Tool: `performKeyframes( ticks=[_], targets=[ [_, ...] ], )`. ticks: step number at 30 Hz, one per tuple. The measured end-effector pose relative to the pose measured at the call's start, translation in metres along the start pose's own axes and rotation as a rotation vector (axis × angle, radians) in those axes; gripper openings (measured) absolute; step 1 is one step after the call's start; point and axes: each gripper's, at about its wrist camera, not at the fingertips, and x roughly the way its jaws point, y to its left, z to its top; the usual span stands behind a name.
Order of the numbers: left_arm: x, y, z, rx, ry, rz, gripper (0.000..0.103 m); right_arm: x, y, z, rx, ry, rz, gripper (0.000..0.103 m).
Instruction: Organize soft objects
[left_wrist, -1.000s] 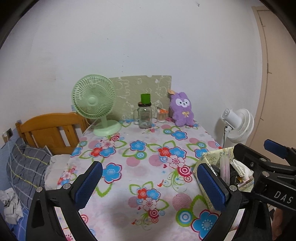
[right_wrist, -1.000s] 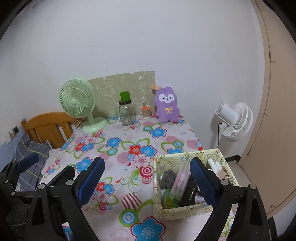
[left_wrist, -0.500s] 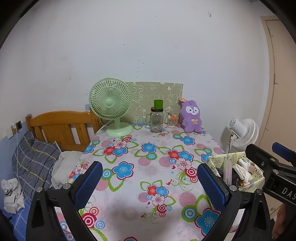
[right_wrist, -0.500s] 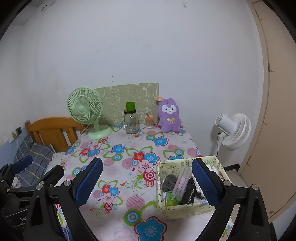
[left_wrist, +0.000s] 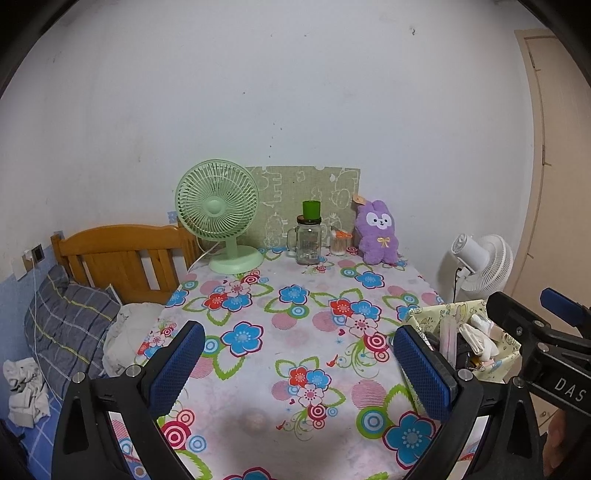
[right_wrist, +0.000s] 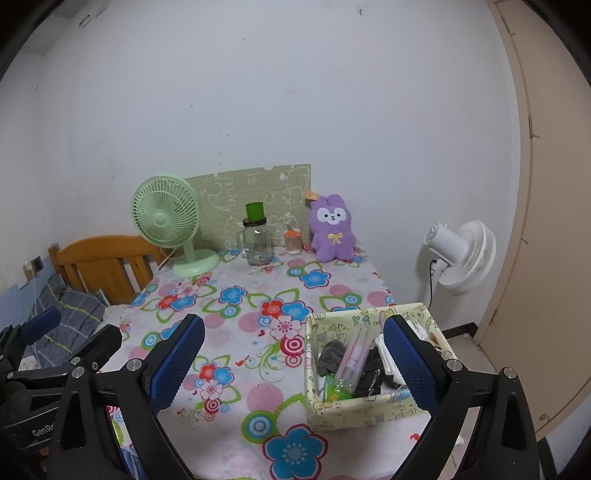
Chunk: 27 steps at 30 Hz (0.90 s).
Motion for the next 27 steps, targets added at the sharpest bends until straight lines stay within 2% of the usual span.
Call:
performKeyframes(
  ticks=[27],
  targets=[
    [-0.001,0.0007,0.0006,-0.003,0.005,0.001,0.103,-0.0027,0.0003,-0.0013,0.007,-0.012,-0.008,0.099]
  ],
)
